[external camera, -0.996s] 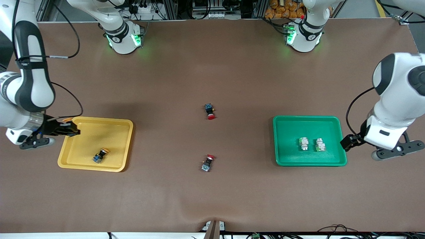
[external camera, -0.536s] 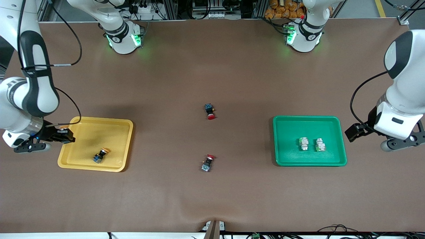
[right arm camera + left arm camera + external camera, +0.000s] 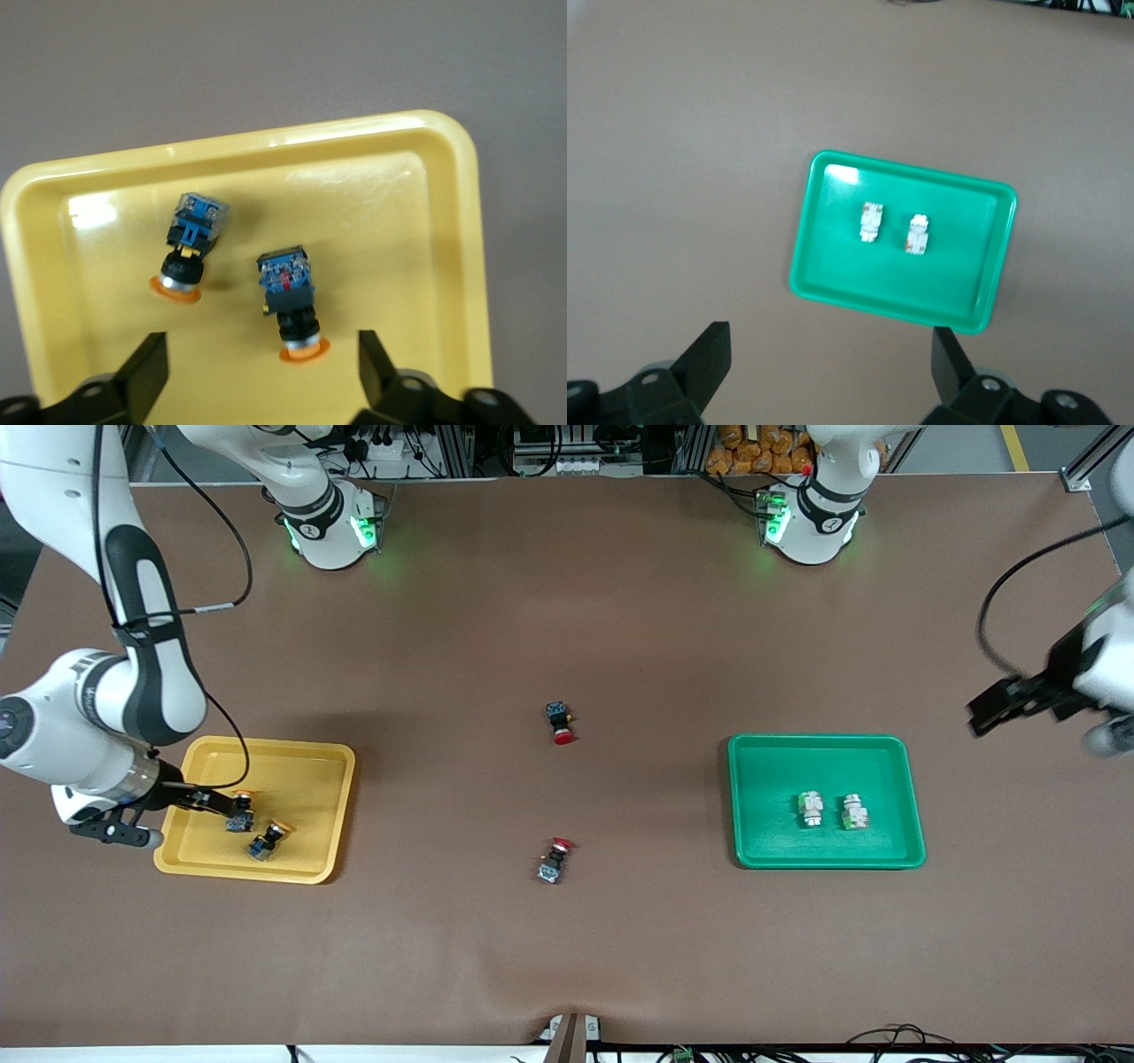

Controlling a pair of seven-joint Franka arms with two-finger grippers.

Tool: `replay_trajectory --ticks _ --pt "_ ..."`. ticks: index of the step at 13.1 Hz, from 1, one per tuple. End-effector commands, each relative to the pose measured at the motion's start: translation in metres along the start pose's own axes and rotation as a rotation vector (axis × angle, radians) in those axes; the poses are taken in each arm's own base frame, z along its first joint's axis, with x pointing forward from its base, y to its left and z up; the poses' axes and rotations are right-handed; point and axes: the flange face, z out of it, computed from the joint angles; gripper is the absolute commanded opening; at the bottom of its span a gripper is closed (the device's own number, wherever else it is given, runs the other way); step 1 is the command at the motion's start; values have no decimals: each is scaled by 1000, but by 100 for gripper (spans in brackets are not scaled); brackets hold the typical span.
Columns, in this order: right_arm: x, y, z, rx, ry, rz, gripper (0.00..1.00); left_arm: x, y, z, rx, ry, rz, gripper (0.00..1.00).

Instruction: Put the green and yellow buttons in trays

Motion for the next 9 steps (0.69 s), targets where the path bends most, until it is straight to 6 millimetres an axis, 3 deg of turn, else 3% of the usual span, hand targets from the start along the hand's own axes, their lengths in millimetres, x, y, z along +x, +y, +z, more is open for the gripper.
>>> replay_trajectory --ticks 1,5,9 --pt "-20 8 -85 4 -9 -28 100 -29 -15 -26 -30 -39 21 100" --pt "-49 -15 -176 7 -70 -80 100 -39 -6 -29 -36 -64 73 100" --pt "-83 -45 -284 -1 -190 -19 100 -42 -7 -29 -34 -83 135 100"
